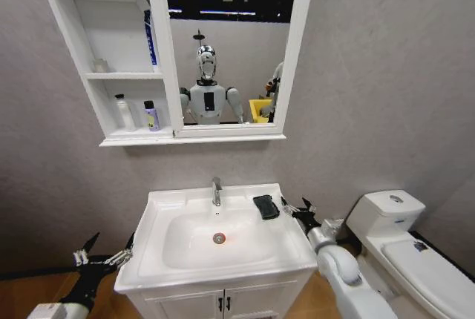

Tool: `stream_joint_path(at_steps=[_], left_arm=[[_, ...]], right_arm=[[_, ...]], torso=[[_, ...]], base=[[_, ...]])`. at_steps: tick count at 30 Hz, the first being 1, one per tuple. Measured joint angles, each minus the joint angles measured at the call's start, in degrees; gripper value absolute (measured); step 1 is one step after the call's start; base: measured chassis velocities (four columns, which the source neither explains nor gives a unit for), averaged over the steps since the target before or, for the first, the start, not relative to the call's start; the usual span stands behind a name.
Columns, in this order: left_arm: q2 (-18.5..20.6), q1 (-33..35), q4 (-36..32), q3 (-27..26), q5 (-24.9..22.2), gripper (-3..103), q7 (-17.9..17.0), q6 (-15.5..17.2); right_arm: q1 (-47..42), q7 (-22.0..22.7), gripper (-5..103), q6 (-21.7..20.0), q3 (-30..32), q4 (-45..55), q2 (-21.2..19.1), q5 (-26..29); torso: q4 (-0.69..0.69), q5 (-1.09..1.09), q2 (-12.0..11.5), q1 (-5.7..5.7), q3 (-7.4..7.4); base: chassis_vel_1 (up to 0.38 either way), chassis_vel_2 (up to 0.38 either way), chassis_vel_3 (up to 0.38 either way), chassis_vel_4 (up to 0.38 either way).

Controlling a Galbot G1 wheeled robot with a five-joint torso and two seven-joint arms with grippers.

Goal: Move facial cleanser and shampoo from washbasin to cabinet, then wipe washbasin with towel.

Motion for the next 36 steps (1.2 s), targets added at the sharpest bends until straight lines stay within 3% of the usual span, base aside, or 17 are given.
stream_joint_path(at_steps=[10, 18, 30, 32, 35, 36], left_arm=[[0.05, -0.07, 0.07, 0.04, -0.08, 100, -0.06, 0.05], [0.07, -0.09, 0.10, 0.06, -0.12, 100, -0.07, 0.07], [0.09, -0.08, 0.12, 0.07, -0.15, 100, -0.12, 0.11], [0.09, -0.08, 0.12, 0.07, -0.15, 100, -0.12, 0.11], [0.09, -0.08, 0.12, 0.07, -0.15, 100, -0.13, 0.11], [0.09, -0.08, 0.12, 0.07, -0.15, 100, -0.13, 0.11]], right_arm=[[15.40, 0.63, 100, -5.87, -9.91, -15.83, 4.45, 1.10], [16.65, 2.00, 100, -8.53, -10.79, -18.59, 5.48, 0.81], [17.14, 0.20, 103, -8.31, -11.34, -24.24, 5.88, -0.10], [17.34, -0.15, 101, -7.93, -11.50, -24.84, 5.86, -0.29], [17.88, -0.90, 85, -7.11, -11.83, -26.14, 5.99, -0.60], [17.88, -0.90, 85, -7.11, -11.83, -26.14, 5.99, -0.60]], torso=[[0.04, -0.02, 0.00, 0.00, -0.01], [0.01, -0.01, 0.01, -0.02, -0.02], [0.02, 0.00, 0.01, -0.02, -0.02], [0.02, -0.01, 0.01, -0.02, -0.02], [0.02, 0.00, 0.01, -0.02, -0.02], [0.02, 0.00, 0.01, -0.02, -0.02]], base=[[0.000, 0.000, 0.000, 0.000], [0.000, 0.000, 0.000, 0.000], [0.000, 0.000, 0.000, 0.000], [0.000, 0.000, 0.000, 0.000], [0.000, 0.000, 0.000, 0.000], [0.000, 0.000, 0.000, 0.000]])
